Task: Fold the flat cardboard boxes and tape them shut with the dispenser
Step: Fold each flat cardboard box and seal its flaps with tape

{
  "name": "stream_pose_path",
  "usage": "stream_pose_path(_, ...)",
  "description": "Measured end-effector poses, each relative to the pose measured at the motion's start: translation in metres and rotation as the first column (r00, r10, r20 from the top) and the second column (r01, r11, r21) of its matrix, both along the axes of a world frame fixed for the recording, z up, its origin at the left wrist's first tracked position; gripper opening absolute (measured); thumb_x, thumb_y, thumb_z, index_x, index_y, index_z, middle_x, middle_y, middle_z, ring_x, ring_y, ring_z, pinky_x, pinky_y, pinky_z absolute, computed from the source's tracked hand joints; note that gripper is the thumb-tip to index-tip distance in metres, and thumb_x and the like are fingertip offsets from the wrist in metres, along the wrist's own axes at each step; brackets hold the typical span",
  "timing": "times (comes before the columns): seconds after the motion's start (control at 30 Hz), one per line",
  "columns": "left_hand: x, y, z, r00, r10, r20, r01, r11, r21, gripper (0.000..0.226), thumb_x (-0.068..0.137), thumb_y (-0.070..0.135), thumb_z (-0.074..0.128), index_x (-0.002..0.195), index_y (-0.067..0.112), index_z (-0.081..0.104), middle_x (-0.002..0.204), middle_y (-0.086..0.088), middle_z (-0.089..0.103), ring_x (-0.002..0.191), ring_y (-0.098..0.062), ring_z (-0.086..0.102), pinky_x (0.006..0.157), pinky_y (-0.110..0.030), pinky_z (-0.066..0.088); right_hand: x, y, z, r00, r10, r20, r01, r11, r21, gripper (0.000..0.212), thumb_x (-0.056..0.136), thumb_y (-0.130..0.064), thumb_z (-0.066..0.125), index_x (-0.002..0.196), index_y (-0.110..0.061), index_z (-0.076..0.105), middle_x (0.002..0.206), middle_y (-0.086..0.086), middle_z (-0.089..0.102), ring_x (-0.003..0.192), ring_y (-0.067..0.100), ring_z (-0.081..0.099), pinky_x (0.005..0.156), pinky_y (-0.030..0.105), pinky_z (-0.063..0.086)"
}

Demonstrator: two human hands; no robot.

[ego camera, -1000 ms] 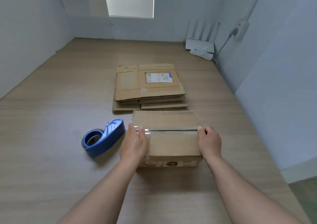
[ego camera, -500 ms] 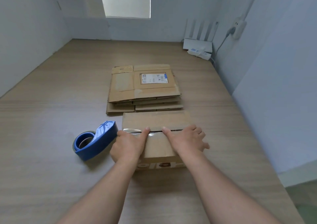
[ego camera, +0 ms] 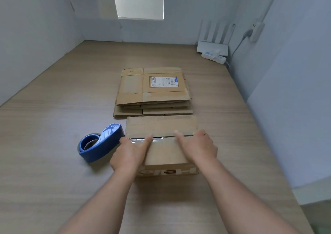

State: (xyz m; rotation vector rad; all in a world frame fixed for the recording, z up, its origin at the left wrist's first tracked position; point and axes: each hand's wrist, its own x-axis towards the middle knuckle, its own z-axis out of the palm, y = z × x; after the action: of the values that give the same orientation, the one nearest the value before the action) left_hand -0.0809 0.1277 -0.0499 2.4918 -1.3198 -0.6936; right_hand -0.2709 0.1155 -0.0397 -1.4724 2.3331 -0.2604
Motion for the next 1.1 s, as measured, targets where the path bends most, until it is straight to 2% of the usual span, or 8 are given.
stream_pose_path(0.4,0.008,0.033,-0.003,0.949,0.142,-0.282,-0.182,0.976,-0.12,0.052,0.101,0.041,0.019,0.113,0.012,0.06,0.122,-0.014,0.06,0.112,-0.033,0.053,0.091,-0.039,0.041,-0.026,-0.012,-0.012,0.986,0.115,0.119,-0.095,0.982,-0.166,0.037,0.102,-0.031,0.03,0.097,-0.006,0.057,0.107,0.02,0.063,0.101,0.037,0.056,0.074,0.037,0.037)
stream_pose_path(0.5,0.022,0.065,-0.004,0.759,0.136,-0.637,-0.232,0.97,-0.069,0.031,0.1,0.035,0.039,0.119,0.021,0.059,0.118,-0.007,0.065,0.102,-0.027,0.063,0.085,-0.042,0.053,-0.036,-0.025,-0.013,0.956,0.258,0.141,-0.224,0.95,-0.218,0.032,0.101,-0.033,0.034,0.083,-0.014,0.053,0.099,0.016,0.063,0.095,0.034,0.056,0.067,0.035,0.031)
stream_pose_path(0.57,0.046,0.084,-0.001,0.588,0.08,-0.805,-0.057,0.997,0.058,0.064,0.092,0.034,0.061,0.147,0.032,0.029,0.123,-0.002,0.062,0.105,-0.025,0.065,0.08,-0.042,0.056,-0.043,-0.036,-0.012,0.914,0.376,0.154,-0.336,0.912,-0.234,0.035,0.098,-0.038,0.041,0.07,-0.017,0.046,0.082,0.008,0.061,0.086,0.031,0.055,0.066,0.036,0.035)
stream_pose_path(0.63,0.068,0.094,-0.002,0.684,-0.071,-0.726,0.218,0.97,0.11,0.119,0.073,0.039,0.081,0.149,0.043,-0.011,0.15,0.001,0.034,0.136,-0.021,0.04,0.099,-0.039,0.047,-0.047,-0.045,-0.007,0.868,0.481,0.127,-0.453,0.87,-0.195,0.042,0.096,-0.044,0.046,0.063,-0.018,0.043,0.069,-0.001,0.054,0.078,0.026,0.052,0.065,0.036,0.037)
stream_pose_path(0.73,0.065,0.094,0.0,0.813,-0.392,-0.431,0.425,0.905,-0.021,0.135,0.061,0.039,0.085,0.141,0.049,-0.023,0.159,0.014,-0.009,0.146,-0.005,-0.002,0.12,-0.034,0.015,-0.04,-0.056,0.002,0.827,0.562,0.022,-0.559,0.826,-0.078,0.038,0.093,-0.055,0.044,0.073,-0.023,0.051,0.085,-0.003,0.062,0.088,0.023,0.057,0.069,0.033,0.038)
stream_pose_path(0.83,0.043,0.095,0.005,0.814,-0.54,-0.215,0.538,0.84,-0.071,0.126,0.058,0.057,0.08,0.134,0.06,-0.021,0.156,0.02,0.004,0.144,-0.007,0.015,0.116,-0.035,0.027,-0.031,-0.057,0.006,0.881,0.468,-0.073,-0.473,0.877,-0.083,0.048,0.087,-0.065,0.045,0.11,-0.024,0.054,0.119,0.004,0.059,0.112,0.026,0.052,0.086,0.037,0.04)
stream_pose_path(0.93,0.031,0.1,0.001,0.863,-0.504,-0.034,0.499,0.861,-0.098,0.122,0.059,0.067,0.075,0.147,0.048,-0.008,0.155,0.016,0.02,0.14,-0.008,0.026,0.109,-0.034,0.037,-0.02,-0.047,0.007,0.966,0.24,-0.093,-0.247,0.966,-0.077,0.094,0.078,-0.076,0.047,0.147,-0.017,0.02,0.146,0.013,0.032,0.129,0.033,0.036,0.098,0.048,0.037)
stream_pose_path(1.1,-0.002,0.089,-0.002,0.923,-0.381,0.058,0.386,0.916,-0.109,0.12,0.063,0.071,0.069,0.152,0.033,-0.001,0.151,0.004,0.033,0.136,-0.017,0.036,0.104,-0.037,0.04,0.015,-0.006,0.002,0.99,0.02,0.139,-0.024,0.999,0.027,0.122,0.066,-0.078,0.06,0.151,-0.021,-0.008,0.158,0.015,0.001,0.136,0.036,0.028,0.102,0.052,0.035)
